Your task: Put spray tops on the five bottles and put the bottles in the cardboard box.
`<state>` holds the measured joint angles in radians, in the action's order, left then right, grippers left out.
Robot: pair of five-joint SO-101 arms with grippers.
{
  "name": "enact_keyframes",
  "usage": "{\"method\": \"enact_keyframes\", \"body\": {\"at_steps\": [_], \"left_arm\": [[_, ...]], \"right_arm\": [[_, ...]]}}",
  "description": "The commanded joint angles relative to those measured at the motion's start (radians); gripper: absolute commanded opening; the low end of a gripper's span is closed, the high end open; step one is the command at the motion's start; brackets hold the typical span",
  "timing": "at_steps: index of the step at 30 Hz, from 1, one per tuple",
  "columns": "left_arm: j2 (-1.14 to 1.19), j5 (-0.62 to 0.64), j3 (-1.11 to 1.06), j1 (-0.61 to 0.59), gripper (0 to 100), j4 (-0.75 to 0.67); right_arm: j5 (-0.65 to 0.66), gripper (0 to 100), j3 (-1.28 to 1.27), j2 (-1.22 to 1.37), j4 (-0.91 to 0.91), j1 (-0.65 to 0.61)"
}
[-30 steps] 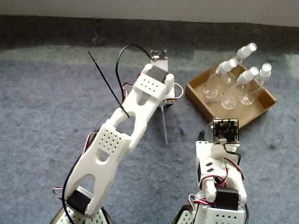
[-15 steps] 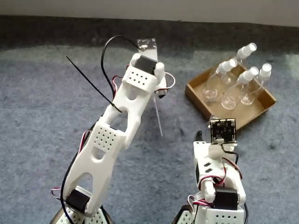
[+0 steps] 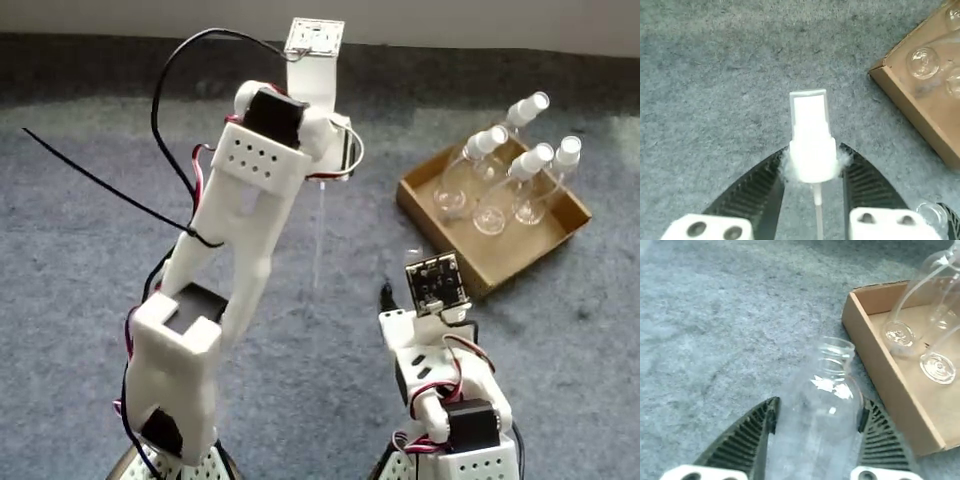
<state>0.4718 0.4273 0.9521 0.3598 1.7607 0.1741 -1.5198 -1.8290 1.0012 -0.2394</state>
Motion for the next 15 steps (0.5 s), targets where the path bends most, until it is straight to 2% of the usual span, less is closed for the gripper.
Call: {"method": "enact_keyframes", "body": {"at_steps": [1,6,15], "left_arm": [[-0.243,-0.009,-0.140,-0.027,9,-0.006],[-0.392,-0.009,-0.255,-0.028,9,-0.006],[-0.671,-0.009,-0.499,-0.053,9,-0.006]], "right_arm": [[0.002,15.9,0.038,-0.012,-0.030,-0.074],[0.002,15.9,0.036,-0.012,-0.039,-0.160],[-0.003,15.6,-0.102,-0.010,-0.311,-0.255]]}}
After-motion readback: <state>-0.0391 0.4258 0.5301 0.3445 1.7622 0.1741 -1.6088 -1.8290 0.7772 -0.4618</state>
